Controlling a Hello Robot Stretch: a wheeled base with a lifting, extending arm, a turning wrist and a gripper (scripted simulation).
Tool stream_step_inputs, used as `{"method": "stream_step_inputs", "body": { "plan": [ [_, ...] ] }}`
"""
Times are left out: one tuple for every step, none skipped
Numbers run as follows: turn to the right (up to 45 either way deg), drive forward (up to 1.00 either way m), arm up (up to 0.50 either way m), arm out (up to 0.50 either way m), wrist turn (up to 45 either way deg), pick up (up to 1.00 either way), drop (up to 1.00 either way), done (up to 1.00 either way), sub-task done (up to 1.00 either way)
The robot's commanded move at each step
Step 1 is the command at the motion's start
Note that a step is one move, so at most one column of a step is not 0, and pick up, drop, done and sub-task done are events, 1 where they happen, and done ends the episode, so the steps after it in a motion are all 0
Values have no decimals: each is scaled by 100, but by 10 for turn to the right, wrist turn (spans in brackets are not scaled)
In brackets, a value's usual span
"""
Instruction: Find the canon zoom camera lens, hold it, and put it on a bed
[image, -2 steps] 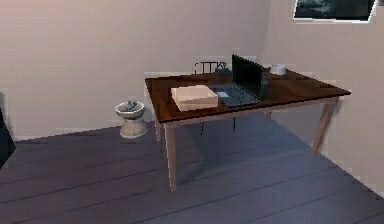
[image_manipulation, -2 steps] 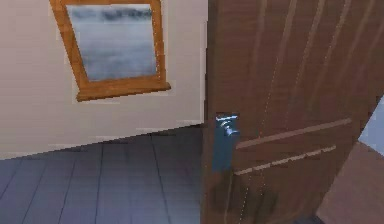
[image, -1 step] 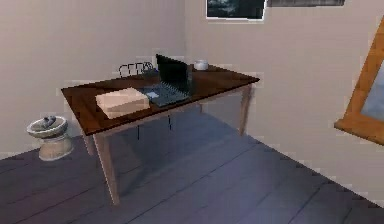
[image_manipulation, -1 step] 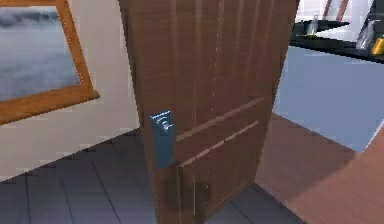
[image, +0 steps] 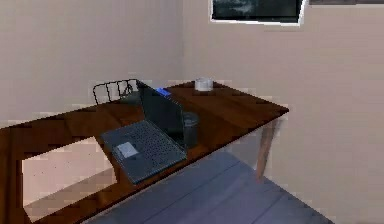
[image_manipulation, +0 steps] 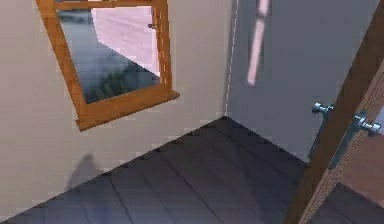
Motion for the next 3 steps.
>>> {"method": "stream_step_inputs", "body": {
  "plan": [
    [-450,0,0,0,0,0,0,0,0],
    [-420,0,0,0,0,0,0,0,0],
    [450,0,0,0,0,0,0,0,0]
  ]
}}
